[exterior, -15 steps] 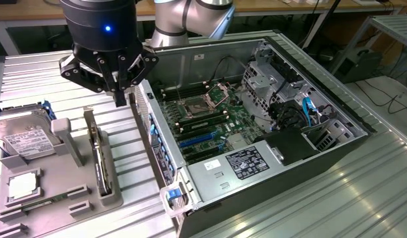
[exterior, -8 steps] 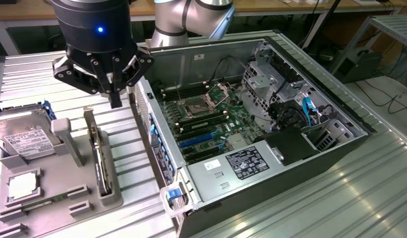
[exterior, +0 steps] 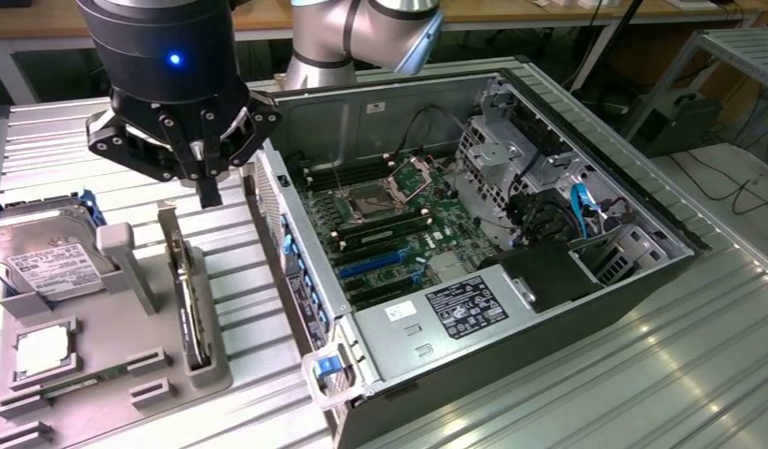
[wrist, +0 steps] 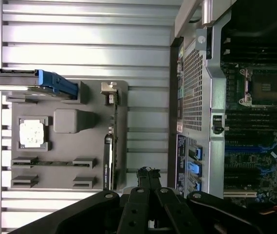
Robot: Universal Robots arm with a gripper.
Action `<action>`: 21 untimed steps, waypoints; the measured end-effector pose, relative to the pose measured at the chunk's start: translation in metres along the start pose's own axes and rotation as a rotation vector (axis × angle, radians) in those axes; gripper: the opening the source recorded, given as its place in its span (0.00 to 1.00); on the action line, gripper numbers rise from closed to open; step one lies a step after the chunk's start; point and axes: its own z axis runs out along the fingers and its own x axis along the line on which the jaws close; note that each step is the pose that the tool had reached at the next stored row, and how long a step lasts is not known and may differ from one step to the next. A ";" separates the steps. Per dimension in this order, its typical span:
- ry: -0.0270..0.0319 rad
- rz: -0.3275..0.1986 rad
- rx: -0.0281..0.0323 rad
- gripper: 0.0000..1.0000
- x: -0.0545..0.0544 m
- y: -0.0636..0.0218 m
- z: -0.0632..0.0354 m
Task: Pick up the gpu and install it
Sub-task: 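Reach for the gpu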
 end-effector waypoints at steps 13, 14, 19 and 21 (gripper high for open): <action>0.0000 0.000 0.0000 0.11 0.013 -0.0042 -0.0006; 0.0001 0.000 0.0001 0.11 0.014 -0.0044 -0.0006; 0.0000 0.000 0.0000 0.11 0.020 -0.0048 -0.0008; 0.0000 0.000 0.0000 0.11 0.023 -0.0047 -0.0008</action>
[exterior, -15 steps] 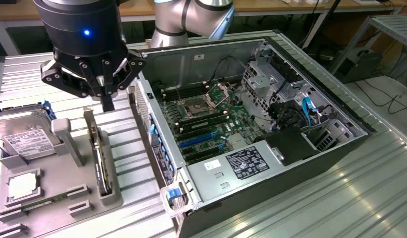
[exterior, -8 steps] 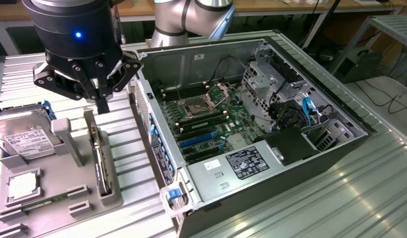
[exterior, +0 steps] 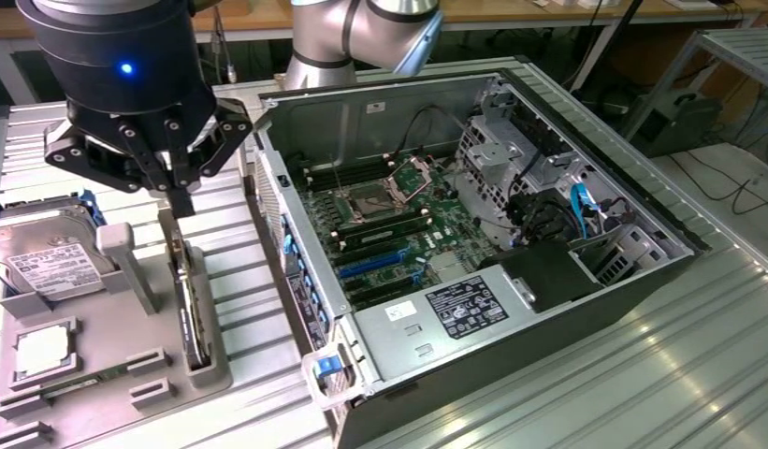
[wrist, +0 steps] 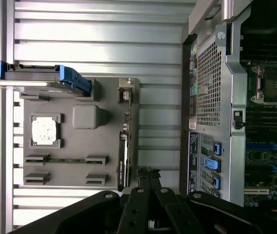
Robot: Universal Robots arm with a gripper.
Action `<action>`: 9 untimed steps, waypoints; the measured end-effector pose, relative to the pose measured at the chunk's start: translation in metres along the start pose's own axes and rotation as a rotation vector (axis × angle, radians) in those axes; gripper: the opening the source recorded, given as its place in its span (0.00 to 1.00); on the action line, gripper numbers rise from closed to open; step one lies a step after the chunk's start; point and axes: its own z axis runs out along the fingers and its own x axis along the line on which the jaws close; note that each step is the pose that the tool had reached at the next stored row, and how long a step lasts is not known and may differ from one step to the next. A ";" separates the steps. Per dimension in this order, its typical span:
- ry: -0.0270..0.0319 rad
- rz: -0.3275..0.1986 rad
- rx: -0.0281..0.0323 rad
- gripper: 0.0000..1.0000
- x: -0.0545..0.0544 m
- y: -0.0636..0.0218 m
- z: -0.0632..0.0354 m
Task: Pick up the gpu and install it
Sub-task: 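Reach for the gpu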
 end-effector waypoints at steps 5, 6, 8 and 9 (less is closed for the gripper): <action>0.0000 0.000 0.0000 0.11 0.009 0.0009 -0.0002; 0.0001 0.000 0.0000 0.11 0.010 0.0010 -0.0002; 0.0000 0.000 0.0000 0.11 0.013 0.0010 -0.0003; 0.0000 0.000 -0.0001 0.11 0.014 0.0011 -0.0003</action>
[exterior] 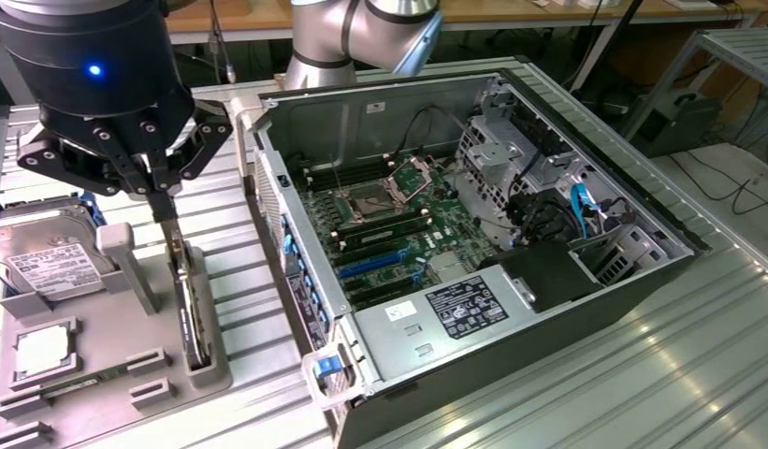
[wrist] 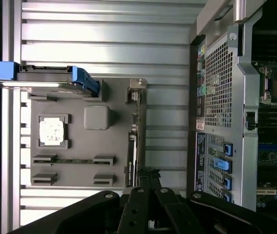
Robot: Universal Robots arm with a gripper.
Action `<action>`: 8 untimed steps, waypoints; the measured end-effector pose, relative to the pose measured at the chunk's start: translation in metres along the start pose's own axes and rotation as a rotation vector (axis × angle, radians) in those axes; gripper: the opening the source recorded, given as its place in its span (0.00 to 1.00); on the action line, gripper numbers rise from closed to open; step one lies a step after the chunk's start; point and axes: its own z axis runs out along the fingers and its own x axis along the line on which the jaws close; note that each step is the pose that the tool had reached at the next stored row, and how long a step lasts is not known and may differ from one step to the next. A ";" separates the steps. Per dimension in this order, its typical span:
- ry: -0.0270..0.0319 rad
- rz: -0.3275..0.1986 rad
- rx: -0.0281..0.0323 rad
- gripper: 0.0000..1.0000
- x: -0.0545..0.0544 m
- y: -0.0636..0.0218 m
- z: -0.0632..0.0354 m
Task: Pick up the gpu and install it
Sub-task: 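Reach for the gpu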
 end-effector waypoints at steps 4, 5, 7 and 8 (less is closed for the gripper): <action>0.0000 0.000 0.0000 0.11 0.005 0.0001 -0.0001; 0.0000 0.000 0.0000 0.11 0.007 0.0001 -0.0001; 0.0000 0.000 0.0000 0.11 0.011 0.0002 -0.0002; 0.0001 0.000 0.0001 0.11 0.012 0.0002 -0.0002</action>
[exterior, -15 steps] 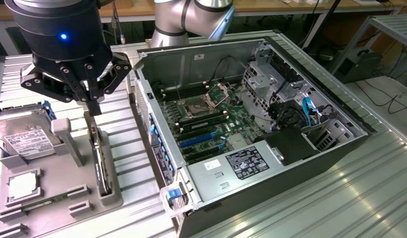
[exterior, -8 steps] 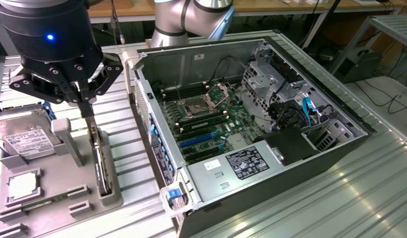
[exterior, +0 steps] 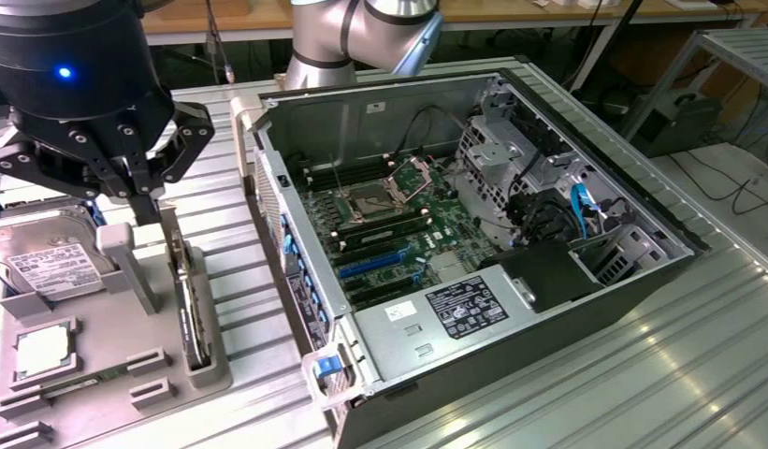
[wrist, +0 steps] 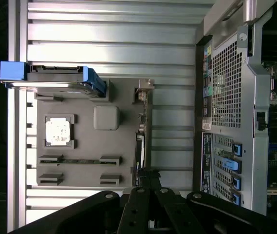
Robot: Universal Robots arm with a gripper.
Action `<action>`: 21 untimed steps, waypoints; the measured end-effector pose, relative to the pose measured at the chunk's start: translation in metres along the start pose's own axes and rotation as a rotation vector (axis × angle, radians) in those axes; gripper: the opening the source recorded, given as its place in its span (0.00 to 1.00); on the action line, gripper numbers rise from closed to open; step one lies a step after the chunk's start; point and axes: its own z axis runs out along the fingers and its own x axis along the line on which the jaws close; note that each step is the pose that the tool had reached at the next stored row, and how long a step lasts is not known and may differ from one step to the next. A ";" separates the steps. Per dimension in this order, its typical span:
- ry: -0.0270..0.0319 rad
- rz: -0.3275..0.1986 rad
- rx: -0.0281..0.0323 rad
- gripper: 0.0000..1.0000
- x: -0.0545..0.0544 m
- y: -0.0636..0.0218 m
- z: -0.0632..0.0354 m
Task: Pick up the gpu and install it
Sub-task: 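Reach for the gpu, then pick up the gpu and move the gpu toward the slot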
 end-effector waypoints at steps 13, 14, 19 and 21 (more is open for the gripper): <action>-0.0001 0.000 -0.0001 0.11 0.004 0.0001 0.0002; 0.0000 0.000 -0.0001 0.11 0.004 0.0001 0.0002; -0.0001 0.000 -0.0001 0.11 0.004 0.0001 0.0002; 0.0000 0.000 -0.0001 0.24 0.004 0.0001 0.0002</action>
